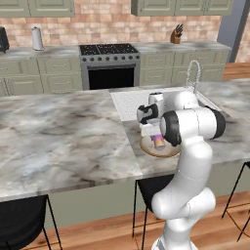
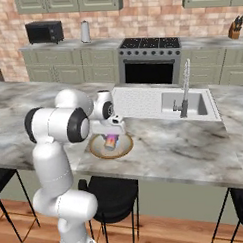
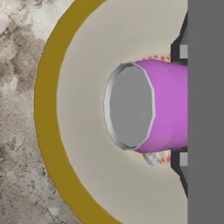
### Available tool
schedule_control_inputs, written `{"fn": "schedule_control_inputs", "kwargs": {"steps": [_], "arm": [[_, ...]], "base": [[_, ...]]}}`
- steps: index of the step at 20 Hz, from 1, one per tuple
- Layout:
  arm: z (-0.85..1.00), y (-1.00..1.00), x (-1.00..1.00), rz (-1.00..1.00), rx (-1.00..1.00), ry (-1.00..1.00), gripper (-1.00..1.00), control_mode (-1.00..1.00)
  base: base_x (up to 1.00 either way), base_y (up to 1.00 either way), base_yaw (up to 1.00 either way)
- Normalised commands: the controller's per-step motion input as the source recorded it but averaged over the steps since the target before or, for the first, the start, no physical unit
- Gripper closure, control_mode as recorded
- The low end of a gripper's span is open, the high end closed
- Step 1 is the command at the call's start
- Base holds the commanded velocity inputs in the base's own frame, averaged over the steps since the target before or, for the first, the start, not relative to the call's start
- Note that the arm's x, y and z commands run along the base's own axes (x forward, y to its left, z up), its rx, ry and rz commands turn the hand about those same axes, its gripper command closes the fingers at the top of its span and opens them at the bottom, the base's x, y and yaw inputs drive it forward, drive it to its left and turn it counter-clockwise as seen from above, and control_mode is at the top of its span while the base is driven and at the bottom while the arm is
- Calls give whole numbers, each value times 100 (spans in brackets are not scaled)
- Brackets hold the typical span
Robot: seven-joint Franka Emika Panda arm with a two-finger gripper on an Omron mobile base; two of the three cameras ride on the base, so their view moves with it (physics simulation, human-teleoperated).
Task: Open the fridge, grab two sodas, and place both sodas inside the bowl with ice on the dining counter.
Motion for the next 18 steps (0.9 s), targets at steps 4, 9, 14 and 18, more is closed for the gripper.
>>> {"fn": "schedule_control_inputs", "kwargs": {"steps": [4, 9, 14, 18], "arm": [[-26, -17, -42, 0, 5, -8, -100, -100], [0, -10, -73, 0, 4, -20, -100, -100], [39, 0, -56, 0, 0, -20, -100, -100], [60, 0, -63, 0, 0, -19, -100, -100]], "base": [[0, 0, 0], [0, 0, 0], [0, 0, 0], [0, 0, 0]]}}
